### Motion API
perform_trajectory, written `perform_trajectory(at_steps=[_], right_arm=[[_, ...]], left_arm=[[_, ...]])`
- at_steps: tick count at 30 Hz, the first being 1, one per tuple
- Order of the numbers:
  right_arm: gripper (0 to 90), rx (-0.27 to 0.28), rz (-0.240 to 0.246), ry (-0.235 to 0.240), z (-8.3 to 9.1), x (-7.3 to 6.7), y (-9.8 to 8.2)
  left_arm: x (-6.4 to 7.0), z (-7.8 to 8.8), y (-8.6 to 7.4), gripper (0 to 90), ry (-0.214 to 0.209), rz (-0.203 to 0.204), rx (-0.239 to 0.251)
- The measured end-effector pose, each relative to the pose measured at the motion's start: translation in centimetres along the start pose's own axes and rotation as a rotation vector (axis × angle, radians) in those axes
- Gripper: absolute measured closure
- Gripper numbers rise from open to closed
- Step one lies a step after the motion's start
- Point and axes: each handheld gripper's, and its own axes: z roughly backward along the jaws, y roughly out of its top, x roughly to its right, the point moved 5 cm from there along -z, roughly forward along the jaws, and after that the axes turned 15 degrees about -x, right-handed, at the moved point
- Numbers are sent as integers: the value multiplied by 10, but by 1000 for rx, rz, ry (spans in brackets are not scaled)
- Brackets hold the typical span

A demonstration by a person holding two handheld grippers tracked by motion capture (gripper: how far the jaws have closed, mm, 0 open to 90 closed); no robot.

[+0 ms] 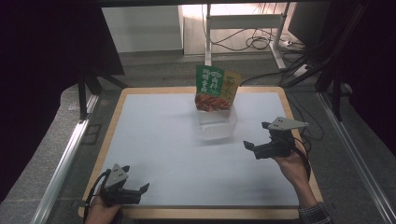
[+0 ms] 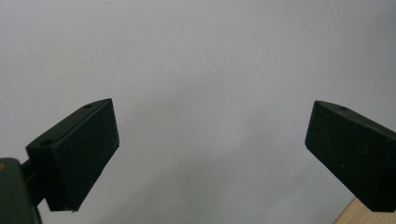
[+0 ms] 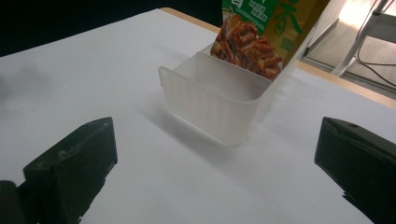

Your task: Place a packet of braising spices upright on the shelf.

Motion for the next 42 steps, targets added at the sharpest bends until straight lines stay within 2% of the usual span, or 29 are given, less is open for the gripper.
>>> perform_trajectory(at_steps=[22,33,34,42], right_arm=[[0,33,-40,-59,18,-12,-44],[0,0,-47,-80,17,-17,-73],[0,-17,-50,-82,16,-18,-79],[0,-74,-59,-81,15,-22,-99]], left_arm=[[1,0,0,27,1,-3,3],[0,0,0,27,2,-6,1],[1,0,0,27,3,-6,2],[1,0,0,27,6,-12,-1]])
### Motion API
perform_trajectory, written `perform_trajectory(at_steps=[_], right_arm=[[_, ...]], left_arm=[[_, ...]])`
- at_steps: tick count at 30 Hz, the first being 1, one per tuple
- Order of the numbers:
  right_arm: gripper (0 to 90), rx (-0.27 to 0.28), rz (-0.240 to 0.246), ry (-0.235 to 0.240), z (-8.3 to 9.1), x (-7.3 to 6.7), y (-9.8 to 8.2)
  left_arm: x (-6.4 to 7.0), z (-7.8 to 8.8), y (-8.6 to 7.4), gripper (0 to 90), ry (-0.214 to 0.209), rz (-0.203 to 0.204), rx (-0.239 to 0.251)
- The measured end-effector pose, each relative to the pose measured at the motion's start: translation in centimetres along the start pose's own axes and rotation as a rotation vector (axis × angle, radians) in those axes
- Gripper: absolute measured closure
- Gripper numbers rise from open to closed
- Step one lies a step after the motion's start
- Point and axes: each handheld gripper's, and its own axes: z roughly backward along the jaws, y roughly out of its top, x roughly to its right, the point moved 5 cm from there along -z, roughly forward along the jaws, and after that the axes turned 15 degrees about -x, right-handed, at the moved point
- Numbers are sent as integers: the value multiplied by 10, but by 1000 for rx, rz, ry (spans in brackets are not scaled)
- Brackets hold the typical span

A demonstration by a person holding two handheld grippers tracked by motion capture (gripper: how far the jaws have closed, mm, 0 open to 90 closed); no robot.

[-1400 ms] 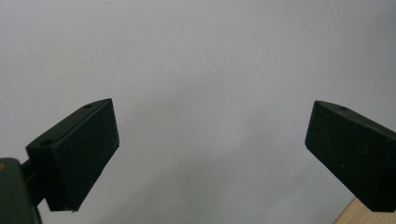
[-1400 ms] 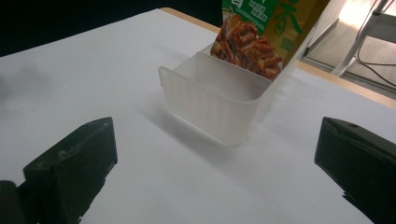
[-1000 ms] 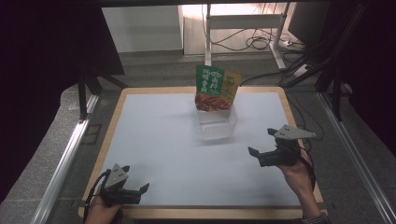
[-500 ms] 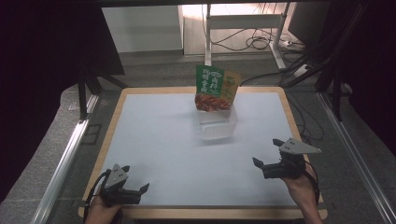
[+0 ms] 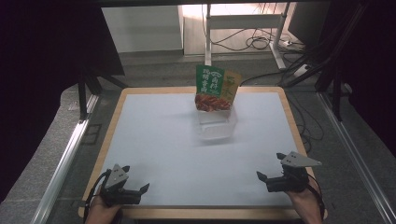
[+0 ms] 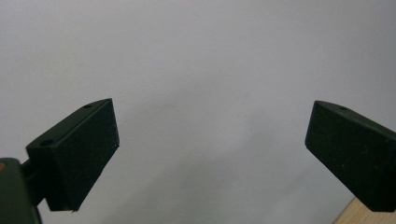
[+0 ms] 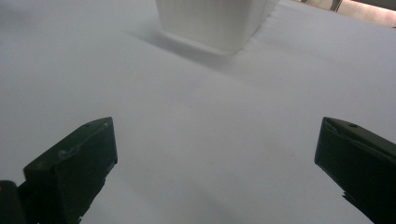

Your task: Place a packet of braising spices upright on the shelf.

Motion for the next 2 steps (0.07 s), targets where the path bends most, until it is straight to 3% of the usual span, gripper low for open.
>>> perform_trajectory(at_steps=[2], right_arm=[[0,-1,-3,2,0,0,0]], left_arm=[[0,0,0,27,1,-3,-4]])
